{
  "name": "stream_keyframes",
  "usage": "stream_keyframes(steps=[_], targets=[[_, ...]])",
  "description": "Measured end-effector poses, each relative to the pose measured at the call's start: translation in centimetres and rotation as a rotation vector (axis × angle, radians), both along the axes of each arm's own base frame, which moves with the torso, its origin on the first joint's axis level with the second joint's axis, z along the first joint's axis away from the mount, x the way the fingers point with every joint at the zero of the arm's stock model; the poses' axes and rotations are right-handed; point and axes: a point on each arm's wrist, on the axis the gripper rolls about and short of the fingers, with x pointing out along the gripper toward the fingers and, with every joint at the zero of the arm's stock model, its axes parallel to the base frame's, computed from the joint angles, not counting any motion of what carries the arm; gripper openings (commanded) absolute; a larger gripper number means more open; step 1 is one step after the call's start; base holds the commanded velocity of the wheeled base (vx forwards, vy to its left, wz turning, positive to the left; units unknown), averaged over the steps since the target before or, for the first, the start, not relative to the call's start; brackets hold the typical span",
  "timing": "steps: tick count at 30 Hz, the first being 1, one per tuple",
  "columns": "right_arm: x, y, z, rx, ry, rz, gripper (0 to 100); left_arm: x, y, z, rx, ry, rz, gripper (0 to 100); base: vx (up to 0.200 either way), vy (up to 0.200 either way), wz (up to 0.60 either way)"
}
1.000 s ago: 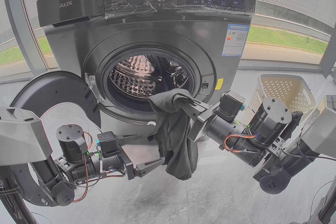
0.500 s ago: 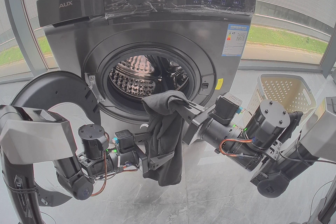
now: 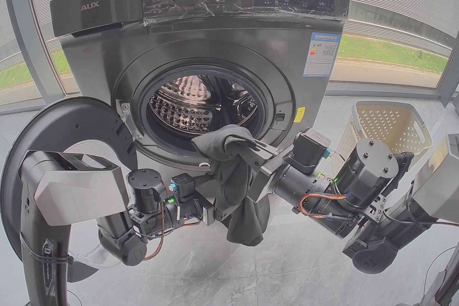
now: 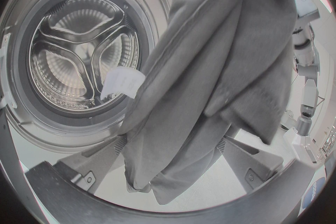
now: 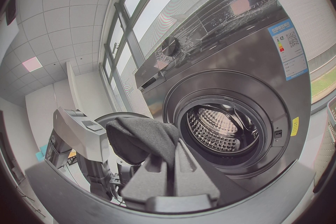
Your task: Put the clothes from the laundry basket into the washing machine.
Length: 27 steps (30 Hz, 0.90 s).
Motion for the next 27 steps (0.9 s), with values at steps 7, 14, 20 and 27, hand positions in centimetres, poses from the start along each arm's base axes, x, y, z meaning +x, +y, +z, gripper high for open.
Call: stream_keyframes(steps=[7, 14, 20, 27], targets=[[-0.6, 0.0, 0.2, 0.002, 0.001, 0.005, 0, 1.4, -0.6, -1.4, 0.001, -0.003, 0.032, 100, 0.0, 0.0, 0.0], [-1.0, -0.1, 0.1, -0.006, 0.008, 0.012, 0, 2.8, -1.2, -2.2, -0.012, -0.022, 0.073, 0, 0.0, 0.0, 0.0], [-1.0, -0.1, 0.1, -0.005, 0.008, 0.012, 0, 2.9, -1.2, -2.9, -0.003, -0.013, 0.074, 0, 0.0, 0.0, 0.0], [0.2, -0.6, 0.6, 0.014, -0.012, -0.018, 0, 1.5, -0.9, -2.5, 0.016, 0.014, 0.051, 0, 0.0, 0.0, 0.0]])
